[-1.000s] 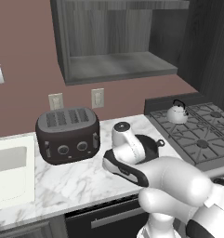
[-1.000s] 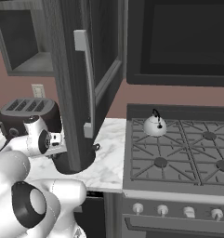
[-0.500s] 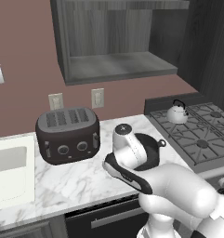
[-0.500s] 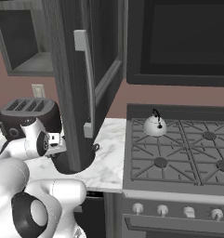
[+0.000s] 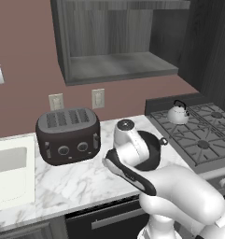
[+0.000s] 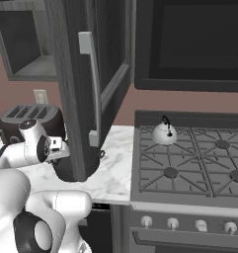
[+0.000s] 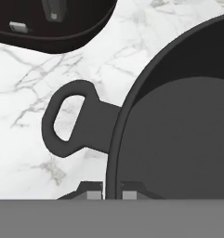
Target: Pick the kettle from the cabinet and place it on a stove burner. Then pick the pot from the counter and place it on another stove burner. Finally, turn both burners on.
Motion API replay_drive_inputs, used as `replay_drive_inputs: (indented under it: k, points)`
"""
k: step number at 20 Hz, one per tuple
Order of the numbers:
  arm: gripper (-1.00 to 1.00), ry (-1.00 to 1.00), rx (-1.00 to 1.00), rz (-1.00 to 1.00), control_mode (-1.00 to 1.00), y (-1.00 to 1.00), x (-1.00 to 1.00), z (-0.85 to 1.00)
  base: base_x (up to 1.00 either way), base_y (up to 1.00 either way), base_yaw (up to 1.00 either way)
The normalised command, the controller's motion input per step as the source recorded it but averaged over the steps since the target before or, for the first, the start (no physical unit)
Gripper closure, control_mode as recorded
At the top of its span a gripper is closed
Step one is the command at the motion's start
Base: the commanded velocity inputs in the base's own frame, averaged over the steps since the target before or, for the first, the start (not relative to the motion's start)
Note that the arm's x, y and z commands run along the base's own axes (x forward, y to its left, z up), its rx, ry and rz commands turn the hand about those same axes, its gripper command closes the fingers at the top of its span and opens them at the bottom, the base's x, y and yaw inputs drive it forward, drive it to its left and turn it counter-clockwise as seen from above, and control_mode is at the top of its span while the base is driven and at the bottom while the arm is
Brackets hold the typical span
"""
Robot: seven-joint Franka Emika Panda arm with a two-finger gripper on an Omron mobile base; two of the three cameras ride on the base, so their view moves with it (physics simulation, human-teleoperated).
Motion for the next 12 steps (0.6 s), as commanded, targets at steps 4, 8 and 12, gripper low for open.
replay_drive_inputs:
  k: [4, 8, 12]
  points:
    - [1.00, 0.02, 0.00, 0.00, -1.00, 0.26, 0.00, 0.32, 0.00, 0.00, 0.00]
    - [1.00, 0.04, 0.00, 0.00, -1.00, 0.24, 0.00, 0.30, 0.00, 0.00, 0.00]
    - [1.00, 0.03, 0.00, -0.02, -1.00, 0.20, -0.07, 0.34, 0.00, 0.00, 0.00]
